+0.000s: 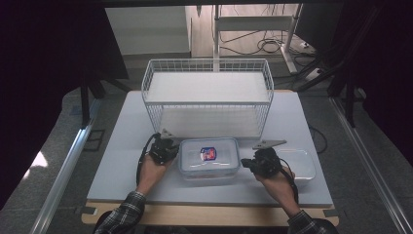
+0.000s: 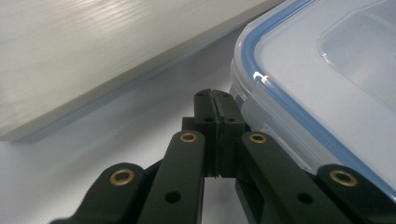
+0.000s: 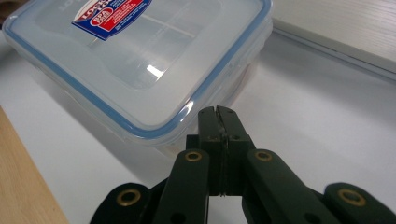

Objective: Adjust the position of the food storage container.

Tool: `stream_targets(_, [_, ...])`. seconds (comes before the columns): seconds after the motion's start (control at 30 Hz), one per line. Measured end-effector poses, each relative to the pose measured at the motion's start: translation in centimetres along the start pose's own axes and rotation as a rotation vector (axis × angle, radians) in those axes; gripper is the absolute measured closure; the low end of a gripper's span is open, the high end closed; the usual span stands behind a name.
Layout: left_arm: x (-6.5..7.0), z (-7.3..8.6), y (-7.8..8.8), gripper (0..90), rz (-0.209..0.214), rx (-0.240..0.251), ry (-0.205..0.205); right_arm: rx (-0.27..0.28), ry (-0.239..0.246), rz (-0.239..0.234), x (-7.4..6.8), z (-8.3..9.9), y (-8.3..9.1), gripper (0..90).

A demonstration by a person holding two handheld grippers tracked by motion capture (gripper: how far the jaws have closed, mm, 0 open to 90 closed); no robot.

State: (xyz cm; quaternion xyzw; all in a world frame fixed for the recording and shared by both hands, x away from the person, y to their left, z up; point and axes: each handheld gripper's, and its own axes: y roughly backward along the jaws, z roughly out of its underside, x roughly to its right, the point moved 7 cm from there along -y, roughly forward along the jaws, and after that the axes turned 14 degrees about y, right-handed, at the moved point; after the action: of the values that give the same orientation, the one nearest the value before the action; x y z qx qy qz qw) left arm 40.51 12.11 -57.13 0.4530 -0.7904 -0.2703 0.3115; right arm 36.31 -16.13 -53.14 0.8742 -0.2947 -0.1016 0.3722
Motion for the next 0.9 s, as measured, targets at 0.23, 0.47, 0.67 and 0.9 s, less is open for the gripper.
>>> stream_targets(0.23, [-0.1, -0.1, 0.3, 87.1, 0.012, 0.012, -0.009, -0.013, 0.029, 0.005, -0.5, 0.3, 0.7, 89.4])
stream_targets(0.47, [-1.7, 0.4, 4.4, 69.1, 0.037, 0.114, 0.066, 0.042, 0.041, 0.008, -0.2, 0.3, 2.1, 83.5])
stream_targets(0.67, [-1.3, 1.6, 6.6, 43.2, 0.035, 0.164, 0.034, 0.086, 0.052, -0.015, -0.4, 0.2, 2.6, 63.8])
stream_targets(0.9, [0.2, 3.2, 7.2, 14.5, 0.081, 0.143, 0.040, 0.127, 0.046, -0.016, -0.7, 0.1, 2.6, 36.0])
